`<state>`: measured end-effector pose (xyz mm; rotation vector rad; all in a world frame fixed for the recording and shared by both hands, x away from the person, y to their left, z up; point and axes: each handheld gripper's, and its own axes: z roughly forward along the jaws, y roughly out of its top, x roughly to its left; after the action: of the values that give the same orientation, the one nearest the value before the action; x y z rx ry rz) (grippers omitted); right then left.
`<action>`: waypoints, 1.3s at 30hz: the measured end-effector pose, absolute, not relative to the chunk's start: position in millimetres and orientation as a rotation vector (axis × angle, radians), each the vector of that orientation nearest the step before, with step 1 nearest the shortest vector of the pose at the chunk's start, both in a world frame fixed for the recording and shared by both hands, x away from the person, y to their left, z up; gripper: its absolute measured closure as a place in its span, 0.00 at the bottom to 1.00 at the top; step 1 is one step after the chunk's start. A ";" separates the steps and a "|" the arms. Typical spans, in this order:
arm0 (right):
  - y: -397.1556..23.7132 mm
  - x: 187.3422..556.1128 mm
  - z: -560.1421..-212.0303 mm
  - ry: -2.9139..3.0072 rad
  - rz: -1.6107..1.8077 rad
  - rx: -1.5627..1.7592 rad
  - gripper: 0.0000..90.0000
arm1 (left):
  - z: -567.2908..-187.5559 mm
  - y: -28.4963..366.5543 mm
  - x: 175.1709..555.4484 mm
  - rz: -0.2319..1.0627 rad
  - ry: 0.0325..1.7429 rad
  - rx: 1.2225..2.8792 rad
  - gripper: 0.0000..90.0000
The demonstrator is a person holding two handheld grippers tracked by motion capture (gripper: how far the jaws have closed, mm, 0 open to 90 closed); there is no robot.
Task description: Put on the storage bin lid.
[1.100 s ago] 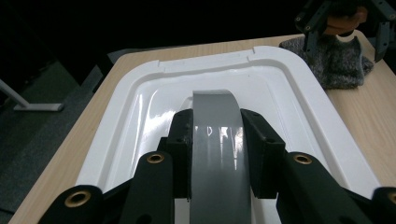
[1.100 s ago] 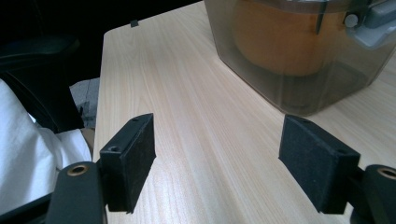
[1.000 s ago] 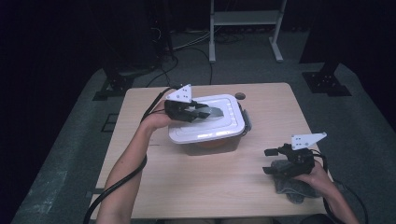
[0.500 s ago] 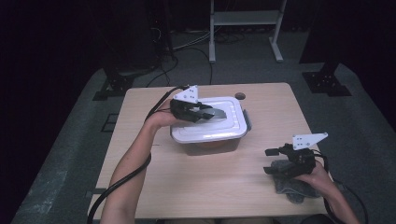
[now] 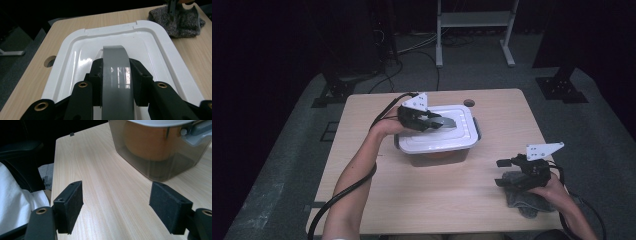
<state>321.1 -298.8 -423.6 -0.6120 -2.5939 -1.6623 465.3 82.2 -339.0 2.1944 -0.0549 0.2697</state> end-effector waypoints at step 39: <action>-300.7 324.0 -422.8 -2.599 -1.679 -0.640 0.29 | -327.4 119.1 445.7 0.269 0.041 2.022 0.42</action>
<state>324.0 -300.7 -422.8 -0.6401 -2.5995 -1.6785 445.7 119.1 -327.4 2.0222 0.0413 0.2691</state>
